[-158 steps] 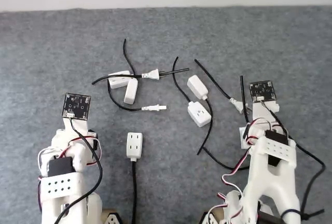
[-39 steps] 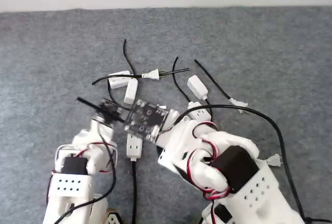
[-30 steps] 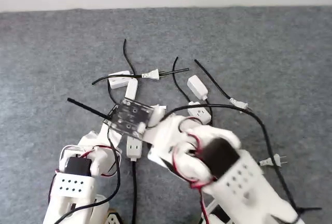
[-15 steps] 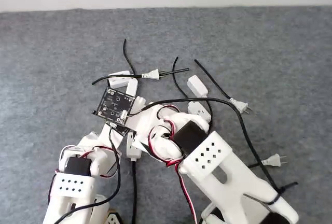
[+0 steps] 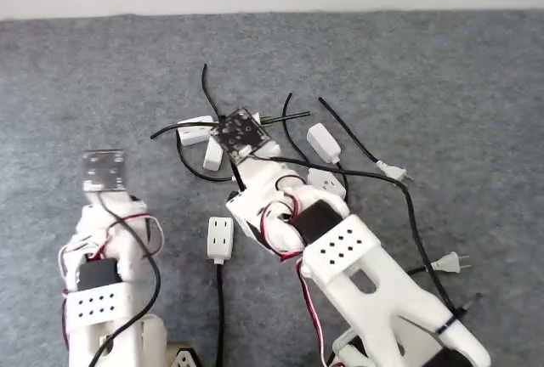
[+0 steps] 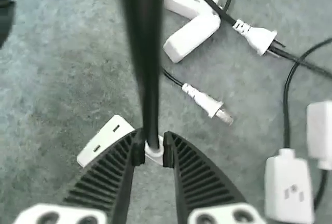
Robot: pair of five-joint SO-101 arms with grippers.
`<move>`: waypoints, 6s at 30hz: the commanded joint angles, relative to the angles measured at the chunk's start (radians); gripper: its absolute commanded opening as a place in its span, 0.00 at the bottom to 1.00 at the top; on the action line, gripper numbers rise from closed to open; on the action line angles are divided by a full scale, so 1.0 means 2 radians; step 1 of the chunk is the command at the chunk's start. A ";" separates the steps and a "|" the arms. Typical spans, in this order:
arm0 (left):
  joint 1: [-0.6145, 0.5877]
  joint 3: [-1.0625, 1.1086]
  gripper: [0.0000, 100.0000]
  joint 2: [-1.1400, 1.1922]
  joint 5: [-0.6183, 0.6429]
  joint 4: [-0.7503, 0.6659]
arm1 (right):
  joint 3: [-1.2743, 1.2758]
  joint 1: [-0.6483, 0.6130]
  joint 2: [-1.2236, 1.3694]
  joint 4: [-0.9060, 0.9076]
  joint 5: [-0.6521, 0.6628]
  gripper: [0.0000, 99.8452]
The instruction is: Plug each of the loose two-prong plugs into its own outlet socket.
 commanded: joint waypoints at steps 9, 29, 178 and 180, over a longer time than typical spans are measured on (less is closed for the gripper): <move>-0.015 0.092 0.02 -0.008 0.081 -0.248 | 0.041 -0.024 0.004 -0.081 -0.036 0.01; -0.014 0.089 0.02 -0.008 0.083 -0.245 | 0.019 -0.058 0.082 -0.129 -0.054 0.01; -0.186 0.030 0.09 -0.013 0.243 -0.224 | -0.175 -0.181 0.330 0.040 -0.035 0.28; -0.186 0.030 0.09 -0.013 0.242 -0.224 | -0.194 -0.171 0.347 0.059 -0.036 0.28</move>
